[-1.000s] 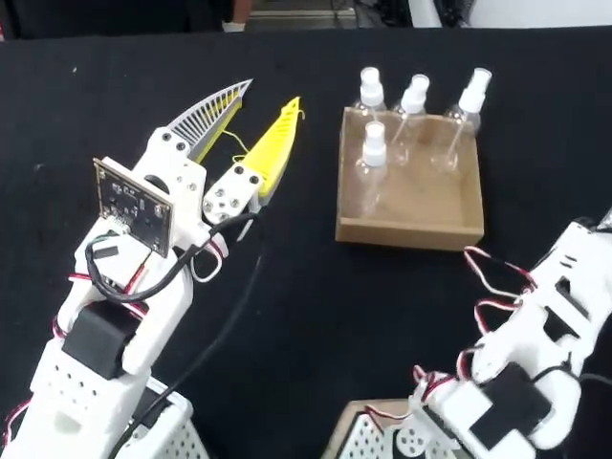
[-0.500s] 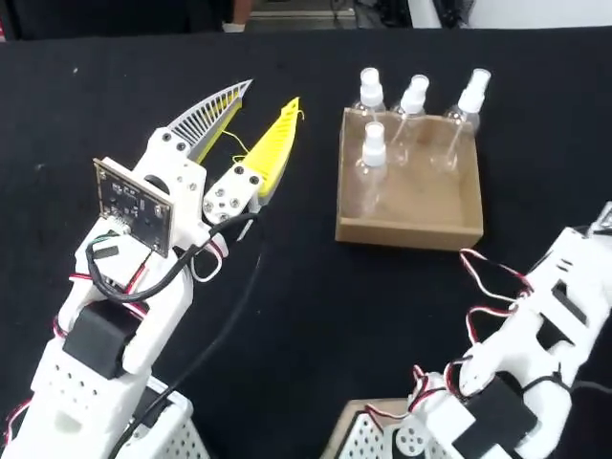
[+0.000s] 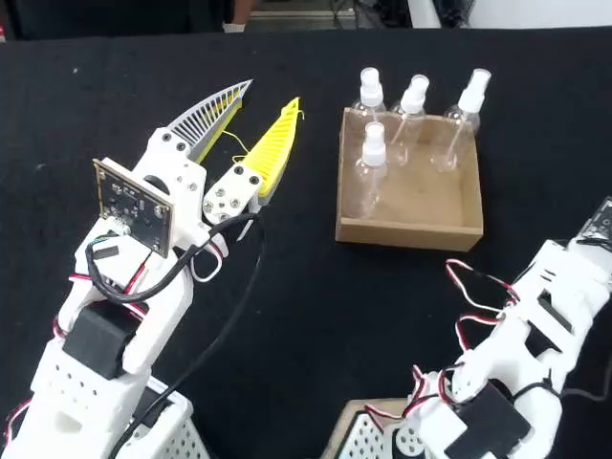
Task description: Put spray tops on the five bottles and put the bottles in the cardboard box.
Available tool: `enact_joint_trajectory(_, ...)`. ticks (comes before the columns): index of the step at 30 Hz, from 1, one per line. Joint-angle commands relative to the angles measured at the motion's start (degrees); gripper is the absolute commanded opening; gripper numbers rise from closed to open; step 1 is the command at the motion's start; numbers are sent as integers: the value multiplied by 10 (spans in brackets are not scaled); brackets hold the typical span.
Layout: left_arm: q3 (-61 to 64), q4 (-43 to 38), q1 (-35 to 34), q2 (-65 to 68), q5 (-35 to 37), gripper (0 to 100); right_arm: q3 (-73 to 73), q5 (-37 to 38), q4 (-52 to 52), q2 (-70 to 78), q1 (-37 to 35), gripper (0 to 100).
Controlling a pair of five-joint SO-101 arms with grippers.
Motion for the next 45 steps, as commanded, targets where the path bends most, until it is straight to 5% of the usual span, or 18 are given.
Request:
enact_joint_trajectory(1,-7,-11,-3,-7,-5,159,-1,1,6,-24,-7,82)
enact_joint_trajectory(8,-7,-11,-3,-7,-5,159,40,4,4,-22,-11,57)
enact_joint_trajectory(16,-7,-11,-3,-7,-6,159,104,4,4,-22,-11,259)
enact_joint_trajectory(20,-7,-11,-3,-7,-6,159,100,1,10,-24,-11,265)
enact_joint_trajectory(23,-7,-11,-3,-7,-6,159,55,0,94,-24,-7,265)
enact_joint_trajectory(31,-7,-11,-4,-7,-6,159,-204,0,563,-20,-11,266)
enact_joint_trajectory(45,-7,-11,-4,-7,-6,159,-160,5,604,-20,-15,266)
